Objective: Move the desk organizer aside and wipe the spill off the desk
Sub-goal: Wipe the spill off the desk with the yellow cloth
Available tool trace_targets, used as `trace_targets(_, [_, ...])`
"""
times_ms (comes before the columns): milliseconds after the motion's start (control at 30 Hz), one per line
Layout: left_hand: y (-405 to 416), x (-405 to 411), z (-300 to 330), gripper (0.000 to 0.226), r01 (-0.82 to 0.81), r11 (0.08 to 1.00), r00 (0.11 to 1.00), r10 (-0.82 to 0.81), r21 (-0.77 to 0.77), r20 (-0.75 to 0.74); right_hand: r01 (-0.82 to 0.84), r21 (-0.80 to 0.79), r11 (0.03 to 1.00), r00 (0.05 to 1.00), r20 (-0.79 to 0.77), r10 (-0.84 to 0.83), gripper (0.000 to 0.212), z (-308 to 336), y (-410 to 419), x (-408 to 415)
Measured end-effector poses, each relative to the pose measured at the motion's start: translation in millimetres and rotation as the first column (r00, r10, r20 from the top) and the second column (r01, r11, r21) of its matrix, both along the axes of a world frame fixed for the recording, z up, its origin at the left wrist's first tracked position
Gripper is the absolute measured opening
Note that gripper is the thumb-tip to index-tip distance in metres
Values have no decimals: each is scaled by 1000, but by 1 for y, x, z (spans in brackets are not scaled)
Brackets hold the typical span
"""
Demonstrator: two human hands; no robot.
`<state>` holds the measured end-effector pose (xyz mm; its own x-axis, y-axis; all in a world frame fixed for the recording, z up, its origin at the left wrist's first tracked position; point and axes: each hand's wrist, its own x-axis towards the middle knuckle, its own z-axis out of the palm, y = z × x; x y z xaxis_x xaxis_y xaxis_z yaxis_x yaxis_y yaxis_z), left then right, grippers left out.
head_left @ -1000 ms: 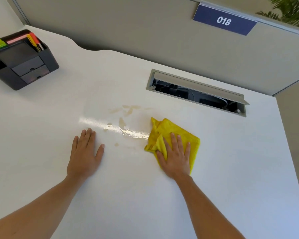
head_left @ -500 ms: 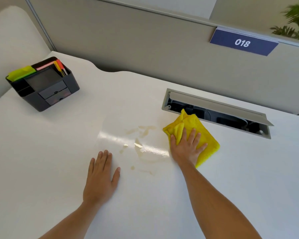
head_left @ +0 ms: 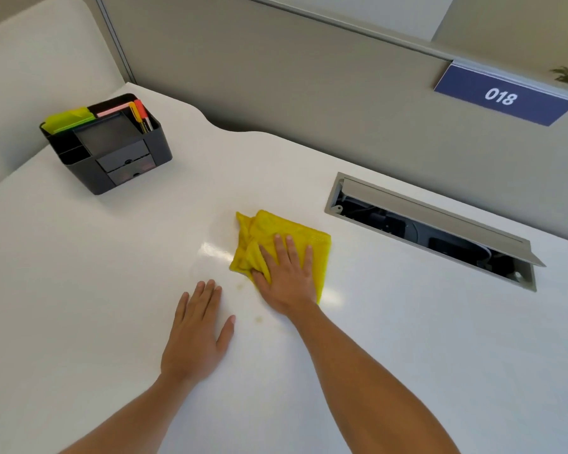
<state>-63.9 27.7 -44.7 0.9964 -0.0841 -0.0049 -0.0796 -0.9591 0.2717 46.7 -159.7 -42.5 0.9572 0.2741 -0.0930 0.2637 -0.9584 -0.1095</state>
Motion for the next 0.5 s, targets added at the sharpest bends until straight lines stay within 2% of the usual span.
trace_targets(200, [1, 0, -2, 67, -2, 1000, 1000, 2, 3, 4, -218, 29, 975, 975, 42, 217, 57, 0, -9, -10])
trace_targets(300, [0, 0, -3, 67, -6, 1000, 1000, 6, 5, 4, -278, 60, 959, 960, 56, 275, 56, -2, -13, -11])
trace_targets(400, [0, 0, -2, 66, -3, 1000, 1000, 3, 16, 0, -235, 63, 970, 972, 27, 233, 57, -1, -12, -4])
trace_targets(500, [0, -1, -3, 67, 5, 1000, 1000, -5, 24, 2, -58, 41, 998, 998, -14, 58, 60, 1, -6, 9])
